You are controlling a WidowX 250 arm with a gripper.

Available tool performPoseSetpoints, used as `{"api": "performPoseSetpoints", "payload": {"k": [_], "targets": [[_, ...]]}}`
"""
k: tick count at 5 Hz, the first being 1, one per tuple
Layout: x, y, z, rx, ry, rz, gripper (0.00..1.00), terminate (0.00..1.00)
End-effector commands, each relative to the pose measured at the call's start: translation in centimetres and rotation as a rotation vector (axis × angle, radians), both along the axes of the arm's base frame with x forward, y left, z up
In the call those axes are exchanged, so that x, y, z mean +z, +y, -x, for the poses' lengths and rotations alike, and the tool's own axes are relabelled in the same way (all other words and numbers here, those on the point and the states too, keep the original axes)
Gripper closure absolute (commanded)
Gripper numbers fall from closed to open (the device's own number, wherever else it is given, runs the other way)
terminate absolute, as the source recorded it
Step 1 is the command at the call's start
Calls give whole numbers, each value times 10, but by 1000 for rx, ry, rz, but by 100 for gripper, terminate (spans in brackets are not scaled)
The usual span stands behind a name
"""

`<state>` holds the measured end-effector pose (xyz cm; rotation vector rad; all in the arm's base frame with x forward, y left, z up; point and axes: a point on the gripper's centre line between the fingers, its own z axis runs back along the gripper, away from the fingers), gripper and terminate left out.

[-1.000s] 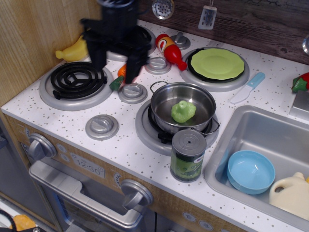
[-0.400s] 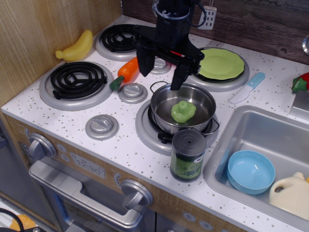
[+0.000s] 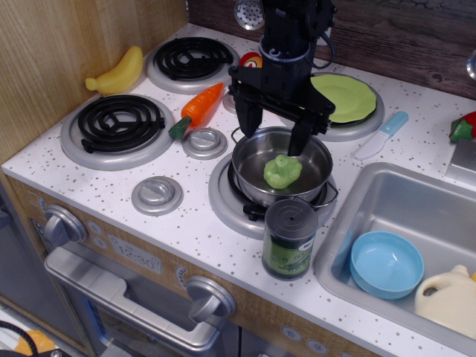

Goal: Take broccoli out of pan

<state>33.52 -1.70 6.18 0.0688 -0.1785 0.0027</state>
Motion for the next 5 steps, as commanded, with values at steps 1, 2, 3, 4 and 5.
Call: {"api": "performPoseSetpoints", "payload": {"k": [1,2,3,4,5], "targets": [[6,-7,-6,-25,-54,14,0,0],[-3,-8,-4,-24,-61,30,0,0],[-13,-7,-2,-21,-53,34,0,0],[-25,-3,-1,-18,-64,36,0,0],[-30,-5,1,-3,-67,36,100,0]]}}
